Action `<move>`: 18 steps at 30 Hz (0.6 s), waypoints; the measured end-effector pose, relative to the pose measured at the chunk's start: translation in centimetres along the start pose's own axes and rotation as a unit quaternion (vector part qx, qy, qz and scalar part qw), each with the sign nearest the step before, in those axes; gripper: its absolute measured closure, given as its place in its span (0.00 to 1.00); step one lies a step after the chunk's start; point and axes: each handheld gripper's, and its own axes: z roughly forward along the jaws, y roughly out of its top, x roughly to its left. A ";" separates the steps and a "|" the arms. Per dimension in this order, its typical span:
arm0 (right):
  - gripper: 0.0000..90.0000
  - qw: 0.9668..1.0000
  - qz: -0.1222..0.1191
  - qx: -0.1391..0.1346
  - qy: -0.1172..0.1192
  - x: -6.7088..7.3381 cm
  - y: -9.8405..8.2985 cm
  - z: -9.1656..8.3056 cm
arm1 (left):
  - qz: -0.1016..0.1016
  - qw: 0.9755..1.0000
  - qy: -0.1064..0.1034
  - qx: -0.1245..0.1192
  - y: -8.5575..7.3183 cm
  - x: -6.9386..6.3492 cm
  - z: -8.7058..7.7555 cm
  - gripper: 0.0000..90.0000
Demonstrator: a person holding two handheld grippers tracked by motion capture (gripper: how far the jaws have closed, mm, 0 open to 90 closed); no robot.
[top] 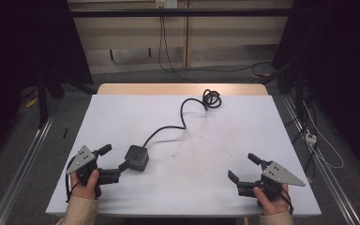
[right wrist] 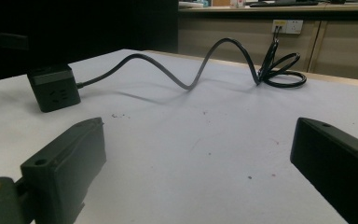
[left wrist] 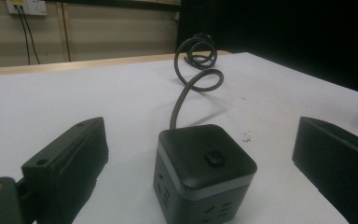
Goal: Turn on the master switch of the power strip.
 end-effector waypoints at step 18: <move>0.03 1.000 -0.001 -0.001 -0.003 0.1 0.0 0.0 | -0.001 1.000 -0.005 0.000 0.6 -0.1 0.3 0.11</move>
